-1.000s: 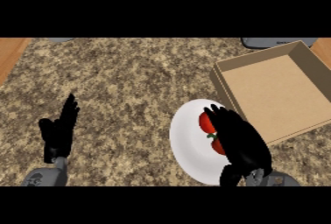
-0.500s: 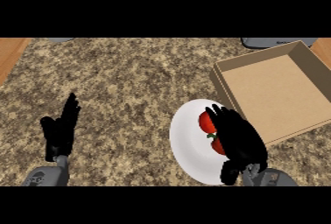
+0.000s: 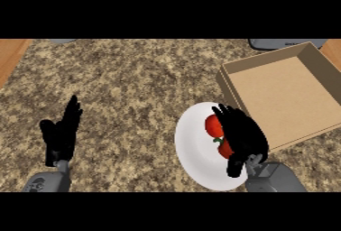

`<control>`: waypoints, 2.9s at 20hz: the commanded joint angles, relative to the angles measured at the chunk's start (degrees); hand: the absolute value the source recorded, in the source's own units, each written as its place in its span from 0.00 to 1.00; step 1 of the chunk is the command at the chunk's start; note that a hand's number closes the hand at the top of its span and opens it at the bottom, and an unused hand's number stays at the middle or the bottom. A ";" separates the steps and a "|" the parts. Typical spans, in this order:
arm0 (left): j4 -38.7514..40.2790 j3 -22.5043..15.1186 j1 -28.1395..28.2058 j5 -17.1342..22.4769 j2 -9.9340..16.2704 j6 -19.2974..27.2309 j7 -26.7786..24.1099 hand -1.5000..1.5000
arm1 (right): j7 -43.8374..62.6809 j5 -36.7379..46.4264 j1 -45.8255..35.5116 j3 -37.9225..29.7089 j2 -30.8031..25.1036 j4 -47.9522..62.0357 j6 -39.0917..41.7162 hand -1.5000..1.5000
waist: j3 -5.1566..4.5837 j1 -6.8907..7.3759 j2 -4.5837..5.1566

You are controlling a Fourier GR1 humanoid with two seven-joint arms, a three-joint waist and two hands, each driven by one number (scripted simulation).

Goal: Pick the bell pepper from the plate and place it in the cardboard box

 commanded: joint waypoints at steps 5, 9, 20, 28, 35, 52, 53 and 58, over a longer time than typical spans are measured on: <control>0.59 0.84 0.40 -2.17 -1.73 -0.60 -1.19 0.50 | -3.20 2.63 -0.03 -3.98 1.58 0.89 2.15 0.00 | 0.00 -0.08 -0.01; -4.40 -0.39 3.82 -2.49 -2.17 -0.96 1.39 0.50 | -3.53 7.81 0.25 0.87 6.71 9.70 -6.38 0.00 | 0.01 0.16 -0.01; 3.54 4.30 -1.12 -1.04 -0.51 -3.98 -2.89 0.50 | -16.01 11.48 -2.03 -0.58 5.40 16.62 -16.22 1.00 | 0.00 0.09 0.08; -3.28 0.46 1.52 -5.58 -4.63 0.81 2.32 0.50 | -17.58 13.39 -3.10 -3.42 5.76 13.29 -13.84 1.00 | 0.01 0.05 -0.01; -0.32 2.57 -0.13 -3.91 -3.48 -0.96 0.25 0.50 | 6.00 11.70 13.27 18.51 10.69 -8.41 -6.99 1.00 | -0.01 -0.31 -0.17; -3.49 2.17 2.99 -4.84 -3.18 -1.48 -0.10 0.50 | 26.00 4.29 -3.25 14.06 10.76 -45.58 11.62 1.00 | -0.05 0.17 -0.16; 0.37 3.07 0.46 -3.83 -2.97 -2.64 -0.97 0.50 | 27.51 -0.01 -9.25 9.13 10.76 -43.79 13.28 1.00 | -0.13 0.30 0.01; 3.89 3.94 -2.77 -4.72 -3.76 -0.57 -2.08 0.50 | 22.39 1.75 -13.15 -2.16 10.77 -44.33 20.43 1.00 | -0.07 -0.56 -0.01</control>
